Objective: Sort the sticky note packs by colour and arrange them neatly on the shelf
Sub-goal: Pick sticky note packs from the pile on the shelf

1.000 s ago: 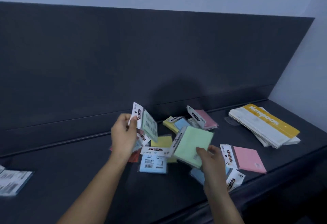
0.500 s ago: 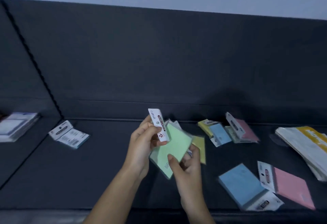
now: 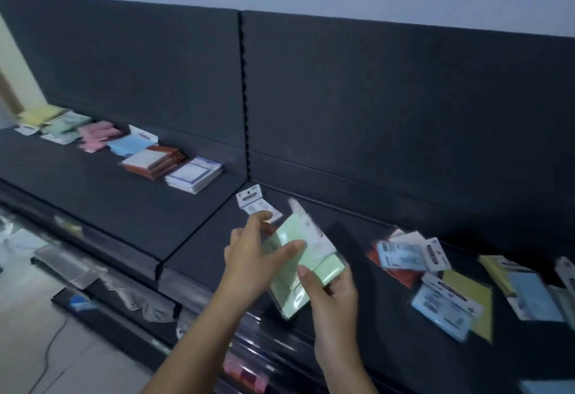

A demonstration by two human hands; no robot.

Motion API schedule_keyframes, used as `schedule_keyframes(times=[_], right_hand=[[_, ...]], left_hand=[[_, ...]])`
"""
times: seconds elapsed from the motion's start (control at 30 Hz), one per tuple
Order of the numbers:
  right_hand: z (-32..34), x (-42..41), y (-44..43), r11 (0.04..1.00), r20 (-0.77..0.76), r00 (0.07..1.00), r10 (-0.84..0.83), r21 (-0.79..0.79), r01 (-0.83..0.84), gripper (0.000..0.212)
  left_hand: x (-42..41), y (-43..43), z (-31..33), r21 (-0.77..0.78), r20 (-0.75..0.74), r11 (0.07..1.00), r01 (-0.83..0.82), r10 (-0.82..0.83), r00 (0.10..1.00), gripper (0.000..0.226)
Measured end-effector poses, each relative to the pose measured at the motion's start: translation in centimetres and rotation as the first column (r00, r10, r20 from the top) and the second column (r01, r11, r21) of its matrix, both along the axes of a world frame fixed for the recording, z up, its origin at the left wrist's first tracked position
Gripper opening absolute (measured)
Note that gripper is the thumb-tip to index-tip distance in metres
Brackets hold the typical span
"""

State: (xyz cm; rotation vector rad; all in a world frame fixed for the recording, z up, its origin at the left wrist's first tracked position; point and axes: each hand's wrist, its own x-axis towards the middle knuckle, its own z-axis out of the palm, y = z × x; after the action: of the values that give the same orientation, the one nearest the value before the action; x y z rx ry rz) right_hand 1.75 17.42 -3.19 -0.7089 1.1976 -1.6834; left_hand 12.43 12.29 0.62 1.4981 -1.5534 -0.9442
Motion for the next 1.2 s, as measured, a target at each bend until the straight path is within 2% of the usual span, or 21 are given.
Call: schedule_keyframes(times=[0.03,0.1,0.17,0.27,0.4,0.47,0.57,0.67,0.77,0.93,1.03,1.2], right_hand=[[0.2,1.2,-0.4,1.0,0.027,0.999,0.022,0.006,-0.022,0.032],[0.5,4.4,-1.4,0.998,0.067,0.996,0.061,0.031,-0.063,0.03],[0.6,8.2,-2.5,0.993,0.106,0.99,0.09,0.061,-0.096,0.026],[0.4,14.8,-3.8,0.983,0.229,0.967,0.107,0.119,-0.137,0.02],[0.4,23.4,-5.7,0.953,0.4,0.911,0.101,0.224,-0.204,0.015],[0.6,27.5,-6.6,0.936,0.463,0.876,0.136,0.229,-0.267,0.01],[0.4,33.2,-7.6,0.91,0.521,0.829,0.203,0.213,-0.357,0.019],[0.1,38.0,-8.1,0.875,0.505,0.813,0.289,0.206,-0.438,0.026],[0.0,41.8,-8.5,0.836,0.455,0.801,0.39,0.19,-0.515,0.017],[0.7,46.9,-10.9,0.772,0.346,0.765,0.543,0.155,-0.617,0.016],[0.6,51.0,-13.4,0.763,0.247,0.775,0.581,0.166,-0.625,0.013],[-0.5,58.4,-19.6,0.77,0.186,0.783,0.593,0.151,-0.619,0.011]], left_hand=[[1.9,-0.2,-0.1,0.018,-0.047,1.0,0.007,-0.006,0.999,0.048],[6.0,-0.3,0.1,0.056,-0.166,0.998,0.011,-0.001,0.986,0.03],[10.2,-0.1,0.1,0.128,-0.334,0.992,-0.009,0.052,0.941,0.019],[17.5,0.1,-0.5,0.165,-0.495,0.971,-0.174,0.235,0.836,0.019],[27.4,0.7,-1.2,0.174,-0.582,0.89,-0.422,0.438,0.685,0.019],[31.9,1.5,-1.4,0.174,-0.598,0.863,-0.475,0.476,0.645,0.014],[38.1,2.8,-2.0,0.194,-0.6,0.833,-0.519,0.519,0.609,0.013],[43.7,3.9,-2.7,0.208,-0.594,0.789,-0.579,0.572,0.565,0.014],[47.9,4.4,-3.3,0.221,-0.607,0.756,-0.616,0.601,0.52,0.012],[53.0,3.5,-4.1,0.268,-0.624,0.721,-0.639,0.636,0.455,0.012],[56.2,1.8,-4.6,0.297,-0.625,0.691,-0.659,0.663,0.412,0.011],[62.2,-3.8,-5.2,0.348,-0.625,0.641,-0.684,0.703,0.341,0.014]])
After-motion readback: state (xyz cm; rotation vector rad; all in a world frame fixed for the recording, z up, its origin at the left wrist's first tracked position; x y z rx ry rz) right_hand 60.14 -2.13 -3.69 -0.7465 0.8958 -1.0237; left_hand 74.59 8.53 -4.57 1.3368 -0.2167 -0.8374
